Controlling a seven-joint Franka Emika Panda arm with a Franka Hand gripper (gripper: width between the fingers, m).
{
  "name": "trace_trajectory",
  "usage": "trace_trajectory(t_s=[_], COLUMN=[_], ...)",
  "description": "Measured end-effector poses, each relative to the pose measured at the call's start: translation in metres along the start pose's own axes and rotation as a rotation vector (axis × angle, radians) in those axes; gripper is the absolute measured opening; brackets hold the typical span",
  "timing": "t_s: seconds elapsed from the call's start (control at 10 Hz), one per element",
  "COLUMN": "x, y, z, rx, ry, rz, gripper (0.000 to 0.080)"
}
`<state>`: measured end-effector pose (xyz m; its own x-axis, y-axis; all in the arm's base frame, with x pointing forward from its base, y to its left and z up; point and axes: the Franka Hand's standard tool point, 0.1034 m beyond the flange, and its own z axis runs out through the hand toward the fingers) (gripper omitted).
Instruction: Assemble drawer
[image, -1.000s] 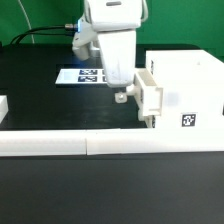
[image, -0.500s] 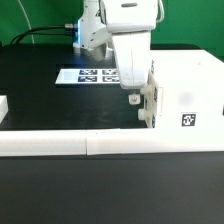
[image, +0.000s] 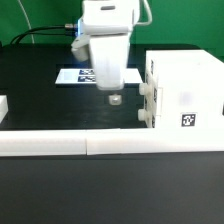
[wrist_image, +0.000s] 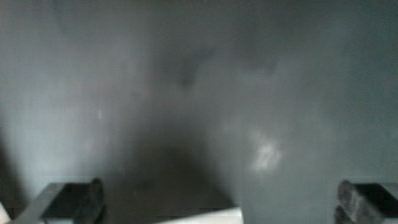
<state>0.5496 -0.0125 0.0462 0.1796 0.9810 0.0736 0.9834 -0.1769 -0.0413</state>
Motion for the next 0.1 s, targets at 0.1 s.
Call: trace_trajectory(t_s=[0.1], x=[0.0019], y=[0.0003], z=[0.0007], rx=[0.003], ry=[0.001], rz=[-0.001], gripper=[0.0648])
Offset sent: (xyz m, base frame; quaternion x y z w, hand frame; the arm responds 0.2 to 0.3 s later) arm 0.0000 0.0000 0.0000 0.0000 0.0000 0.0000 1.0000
